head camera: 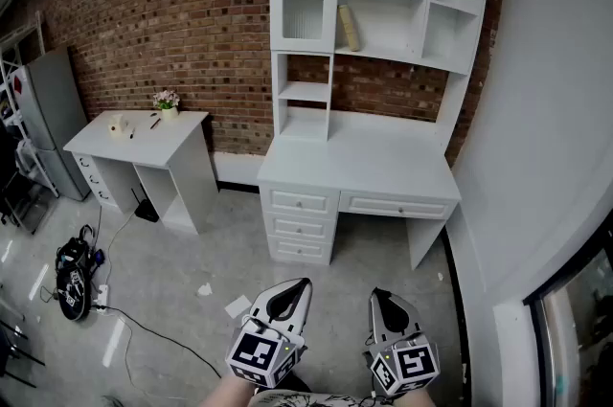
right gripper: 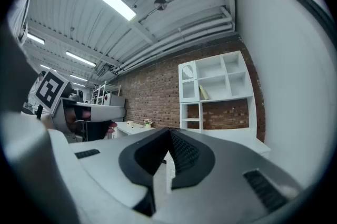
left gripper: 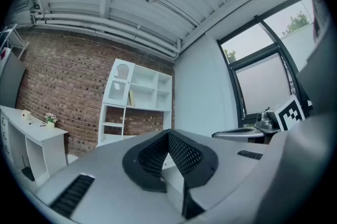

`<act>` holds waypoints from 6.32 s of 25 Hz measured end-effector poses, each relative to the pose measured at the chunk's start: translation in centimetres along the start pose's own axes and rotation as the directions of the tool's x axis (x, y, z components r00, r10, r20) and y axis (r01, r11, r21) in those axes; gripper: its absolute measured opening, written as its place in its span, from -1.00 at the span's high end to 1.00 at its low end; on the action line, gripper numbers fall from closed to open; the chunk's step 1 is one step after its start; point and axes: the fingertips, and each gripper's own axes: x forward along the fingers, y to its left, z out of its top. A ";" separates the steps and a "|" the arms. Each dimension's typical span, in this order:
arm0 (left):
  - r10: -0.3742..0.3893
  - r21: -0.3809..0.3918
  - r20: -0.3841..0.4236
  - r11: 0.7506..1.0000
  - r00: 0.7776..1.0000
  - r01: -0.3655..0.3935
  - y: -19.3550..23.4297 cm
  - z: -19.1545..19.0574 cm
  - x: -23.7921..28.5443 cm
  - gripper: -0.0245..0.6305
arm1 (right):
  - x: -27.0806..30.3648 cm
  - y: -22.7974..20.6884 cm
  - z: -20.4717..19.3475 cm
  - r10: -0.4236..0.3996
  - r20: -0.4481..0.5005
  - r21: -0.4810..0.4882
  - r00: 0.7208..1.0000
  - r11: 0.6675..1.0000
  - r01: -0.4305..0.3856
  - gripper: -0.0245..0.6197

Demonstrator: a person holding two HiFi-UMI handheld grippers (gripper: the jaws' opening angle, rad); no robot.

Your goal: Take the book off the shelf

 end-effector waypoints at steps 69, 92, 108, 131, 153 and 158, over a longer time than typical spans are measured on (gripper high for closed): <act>0.040 0.020 -0.070 0.999 0.997 -0.038 44.1 0.3 57.8 0.88 | 67.8 -31.4 1.6 -0.102 -0.052 -0.077 0.993 0.992 0.098 0.90; -0.007 0.064 0.029 0.998 1.000 0.005 49.1 4.4 75.4 0.88 | 82.4 -43.0 11.1 -0.193 0.011 -0.161 0.981 0.968 0.192 0.90; -0.031 0.091 0.032 0.996 0.999 0.028 53.8 5.5 75.8 0.88 | 92.6 -45.6 22.3 -0.328 0.049 -0.282 0.943 0.902 0.328 -0.23; 0.003 0.040 0.028 0.999 1.000 -0.004 57.2 4.8 75.9 0.88 | 101.2 -49.2 25.6 -0.407 -0.043 -0.334 0.913 0.867 0.370 0.04; -0.004 0.057 0.017 0.998 1.000 0.003 53.4 4.4 73.4 0.88 | 88.8 -46.1 25.7 -0.376 0.103 -0.329 0.921 0.861 0.388 0.21; -0.009 0.053 0.010 0.999 1.000 0.008 51.9 4.3 72.6 0.88 | 85.1 -44.3 25.2 -0.374 0.149 -0.328 0.915 0.855 0.402 0.21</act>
